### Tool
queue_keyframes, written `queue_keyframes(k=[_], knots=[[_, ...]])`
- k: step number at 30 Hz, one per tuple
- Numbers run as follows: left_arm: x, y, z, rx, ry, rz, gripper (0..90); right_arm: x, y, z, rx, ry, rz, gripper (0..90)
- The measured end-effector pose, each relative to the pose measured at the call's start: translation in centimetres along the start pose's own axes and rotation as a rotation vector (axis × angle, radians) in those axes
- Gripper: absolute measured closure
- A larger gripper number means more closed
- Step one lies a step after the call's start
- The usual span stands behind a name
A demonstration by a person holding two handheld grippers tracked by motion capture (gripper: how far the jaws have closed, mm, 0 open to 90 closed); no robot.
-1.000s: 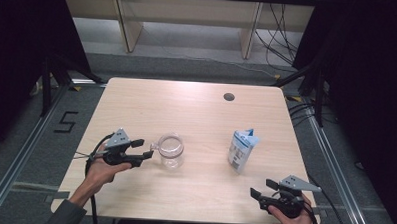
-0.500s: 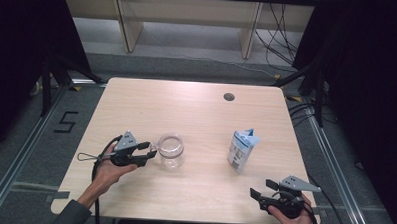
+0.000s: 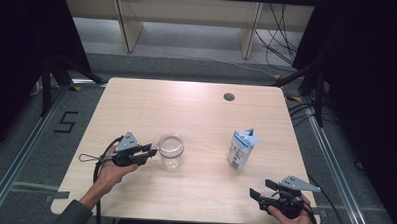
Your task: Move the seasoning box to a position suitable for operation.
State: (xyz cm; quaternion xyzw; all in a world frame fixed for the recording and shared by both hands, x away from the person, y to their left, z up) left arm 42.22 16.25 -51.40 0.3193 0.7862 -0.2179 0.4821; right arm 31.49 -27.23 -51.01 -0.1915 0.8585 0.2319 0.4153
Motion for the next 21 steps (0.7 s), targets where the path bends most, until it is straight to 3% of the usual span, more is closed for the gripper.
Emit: queue_keyframes(k=[5, 11, 15, 21], knots=[[0.1, -0.1, 0.0, -0.037, -0.029, -0.017, 74.3, 0.0, 0.0, 0.0, -0.001, -0.001, 0.0, 26.0], [0.2, -0.3, -0.1, -0.048, -0.059, -0.035, 75.5, 0.0, -0.1, 0.0, 0.001, -0.005, -0.005, 26.0], [0.3, -0.8, -0.1, -0.047, -0.049, -0.012, 75.4, 0.0, 0.0, 0.0, 0.001, 0.0, 0.0, 26.0], [0.2, -1.3, 0.0, -0.052, -0.045, -0.025, 75.3, 0.0, -0.1, 0.0, 0.003, 0.001, 0.001, 26.0]])
Point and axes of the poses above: each handheld gripper's, and its own axes: z roughly forward along the jaws, x roughly out of its underside, y roughly to its left, the point moved 4 cm from there along z, roughly forward along the jaws, and after that the axes turned 1 degree about -y, right-handed, at the moved point
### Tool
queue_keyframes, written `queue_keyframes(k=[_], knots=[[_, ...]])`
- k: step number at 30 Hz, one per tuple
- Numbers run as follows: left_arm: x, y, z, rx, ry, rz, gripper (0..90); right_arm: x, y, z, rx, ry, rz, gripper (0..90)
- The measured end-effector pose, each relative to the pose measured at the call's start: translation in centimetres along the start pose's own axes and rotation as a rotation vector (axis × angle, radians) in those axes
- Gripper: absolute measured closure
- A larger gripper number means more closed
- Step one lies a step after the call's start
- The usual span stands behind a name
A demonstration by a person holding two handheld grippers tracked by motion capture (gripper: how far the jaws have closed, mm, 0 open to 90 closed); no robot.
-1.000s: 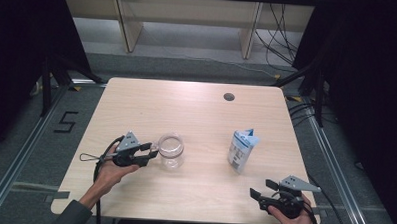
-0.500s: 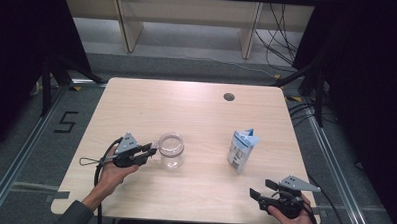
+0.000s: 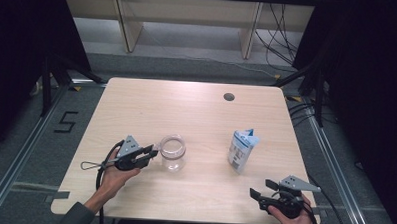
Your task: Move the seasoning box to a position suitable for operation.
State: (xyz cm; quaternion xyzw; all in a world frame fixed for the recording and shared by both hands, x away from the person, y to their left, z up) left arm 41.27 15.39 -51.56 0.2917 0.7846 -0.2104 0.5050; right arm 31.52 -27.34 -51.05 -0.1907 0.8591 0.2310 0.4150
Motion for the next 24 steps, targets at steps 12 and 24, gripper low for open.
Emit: queue_keyframes(k=[12, 24], knots=[[0.0, -1.9, 0.4, 0.028, 0.012, 0.047, 74.8, 0.0, 0.3, -0.2, 0.013, 0.014, 0.036, 26.0], [-0.3, -4.3, 1.0, 0.076, 0.019, 0.066, 74.7, -0.1, -0.2, -0.2, 0.026, -0.006, -0.017, 26.0]])
Point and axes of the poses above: each handheld gripper's, and its own axes: z roughly forward along the jaws, x roughly out of its underside, y roughly to its left, the point moved 4 cm from there along z, roughly forward along the jaws, and after that the axes turned 1 degree about -y, right-handed, at the moved point
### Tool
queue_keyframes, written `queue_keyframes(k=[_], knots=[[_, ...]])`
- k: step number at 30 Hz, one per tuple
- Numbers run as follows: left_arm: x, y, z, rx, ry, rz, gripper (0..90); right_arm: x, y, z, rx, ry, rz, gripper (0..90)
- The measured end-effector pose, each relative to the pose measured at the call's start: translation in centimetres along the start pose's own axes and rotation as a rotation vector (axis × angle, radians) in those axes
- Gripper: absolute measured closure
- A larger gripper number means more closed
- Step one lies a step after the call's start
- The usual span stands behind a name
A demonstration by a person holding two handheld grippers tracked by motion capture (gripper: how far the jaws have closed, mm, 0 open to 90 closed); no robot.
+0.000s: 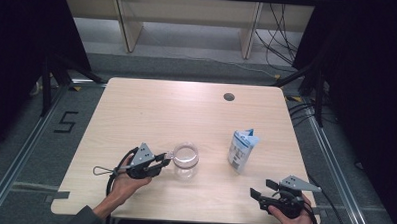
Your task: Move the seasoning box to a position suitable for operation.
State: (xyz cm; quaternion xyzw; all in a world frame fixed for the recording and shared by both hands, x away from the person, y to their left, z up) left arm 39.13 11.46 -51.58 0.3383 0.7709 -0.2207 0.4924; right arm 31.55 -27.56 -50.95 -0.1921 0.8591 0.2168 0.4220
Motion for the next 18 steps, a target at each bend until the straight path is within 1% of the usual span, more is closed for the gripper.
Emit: queue_keyframes(k=[3, 4, 5, 6, 7, 8, 9, 10, 11, 12, 13, 14, 15, 16, 17, 18], knots=[[-0.1, -0.5, 0.2, 0.009, 0.006, 0.011, 74.7, 0.0, 0.0, 0.0, 0.002, 0.002, 0.001, 26.0], [-0.2, -0.6, 0.3, 0.018, 0.002, 0.014, 74.7, 0.1, 0.4, -0.1, -0.011, 0.019, 0.053, 26.0], [-0.2, -0.8, 0.4, 0.016, 0.003, 0.01, 74.7, 0.1, 0.3, -0.1, -0.01, 0.017, 0.044, 26.0], [-0.3, -0.9, 0.5, 0.021, 0.004, 0.01, 74.6, 0.1, 0.4, -0.1, -0.009, 0.016, 0.045, 26.0], [-0.3, -1.1, 0.5, 0.018, 0.007, 0.015, 74.6, 0.1, 0.4, -0.1, -0.009, 0.016, 0.045, 26.0], [-0.4, -1.4, 0.7, 0.028, 0.004, 0.009, 74.6, 0.1, 0.4, -0.1, -0.011, 0.02, 0.054, 26.0], [-0.4, -1.4, 0.7, 0.028, 0.004, 0.009, 74.5, 0.1, 0.4, -0.1, -0.011, 0.02, 0.054, 26.0], [-0.5, -1.6, 0.8, 0.032, 0.012, 0.012, 74.4, 0.0, 0.1, 0.0, -0.006, 0.006, 0.014, 26.0], [-0.5, -1.6, 0.8, 0.032, 0.012, 0.012, 74.4, 0.0, 0.1, 0.0, -0.006, 0.006, 0.014, 26.0], [-0.5, -1.9, 0.9, 0.033, 0.011, 0.009, 74.4, 0.1, 0.4, -0.1, -0.011, 0.017, 0.046, 26.0], [-0.5, -1.9, 0.9, 0.033, 0.011, 0.009, 74.3, 0.1, 0.4, -0.1, -0.012, 0.02, 0.053, 26.0], [-0.6, -2.3, 1.0, 0.04, 0.015, 0.008, 74.3, 0.1, 0.4, -0.1, -0.012, 0.02, 0.052, 26.0], [-0.6, -2.3, 1.0, 0.04, 0.015, 0.008, 74.3, 0.1, 0.4, -0.1, -0.012, 0.02, 0.052, 26.0], [-0.7, -2.6, 1.2, 0.052, 0.007, 0.003, 74.2, 0.1, 0.4, -0.1, -0.012, 0.02, 0.052, 26.0], [-0.7, -2.6, 1.2, 0.052, 0.007, 0.003, 74.2, 0.1, 0.4, -0.1, -0.012, 0.02, 0.052, 26.0], [-0.7, -2.9, 1.3, 0.045, 0.01, 0.009, 74.3, 0.0, 0.1, 0.0, -0.005, 0.006, 0.017, 26.0]])
Point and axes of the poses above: each handheld gripper's, and its own axes: z roughly forward along the jaws, x roughly out of its underside, y roughly to its left, the point moved 4 cm from there along z, roughly forward along the jaws, and after that the axes turned 1 degree about -y, right-handed, at the moved point
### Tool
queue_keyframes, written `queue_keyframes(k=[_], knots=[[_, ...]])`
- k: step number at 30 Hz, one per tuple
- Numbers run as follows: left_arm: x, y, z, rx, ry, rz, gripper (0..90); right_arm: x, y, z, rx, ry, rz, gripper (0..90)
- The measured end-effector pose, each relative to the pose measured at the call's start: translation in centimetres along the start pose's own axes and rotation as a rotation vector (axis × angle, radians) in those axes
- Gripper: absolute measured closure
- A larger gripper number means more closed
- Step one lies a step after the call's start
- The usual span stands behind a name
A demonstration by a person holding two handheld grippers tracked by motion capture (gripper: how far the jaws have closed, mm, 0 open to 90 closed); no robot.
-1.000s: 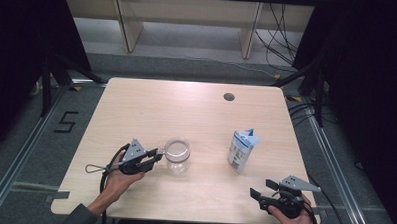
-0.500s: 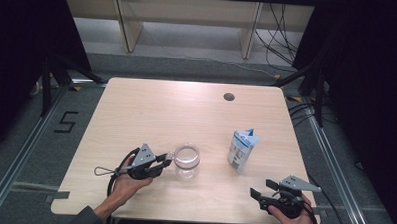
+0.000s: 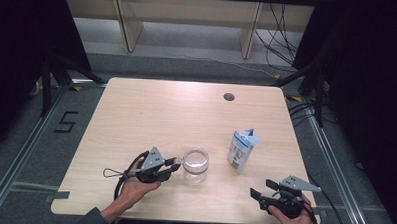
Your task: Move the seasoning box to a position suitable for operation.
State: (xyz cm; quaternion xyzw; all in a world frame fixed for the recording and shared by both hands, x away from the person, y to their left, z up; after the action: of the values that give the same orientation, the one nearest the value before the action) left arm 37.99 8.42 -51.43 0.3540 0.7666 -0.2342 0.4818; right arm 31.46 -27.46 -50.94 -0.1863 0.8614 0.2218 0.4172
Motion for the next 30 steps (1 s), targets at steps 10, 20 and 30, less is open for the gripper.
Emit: queue_keyframes(k=[10, 20, 30], knots=[[-0.1, -0.4, 0.1, 0.012, 0.008, 0.011, 74.1, 0.0, 0.0, 0.0, -0.001, 0.001, 0.004, 26.0], [0.3, -0.9, -0.2, 0.039, 0.05, 0.023, 57.2, 0.0, -0.1, 0.0, 0.001, -0.005, -0.015, 25.9], [0.0, -0.6, -2.3, 0.047, 0.007, -0.001, 48.6, 0.0, -0.2, 0.0, 0.004, -0.008, -0.019, 25.9]])
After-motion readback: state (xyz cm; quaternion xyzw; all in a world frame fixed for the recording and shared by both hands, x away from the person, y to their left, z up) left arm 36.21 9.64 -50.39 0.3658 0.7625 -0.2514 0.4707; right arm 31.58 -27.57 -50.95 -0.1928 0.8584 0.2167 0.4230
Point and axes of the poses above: each handheld gripper's, and its own axes: z roughly forward along the jaws, x roughly out of its underside, y roughly to its left, the point moved 4 cm from there along z, roughly forward along the jaws, and after that the axes turned 1 degree about -y, right-handed, at the moved point
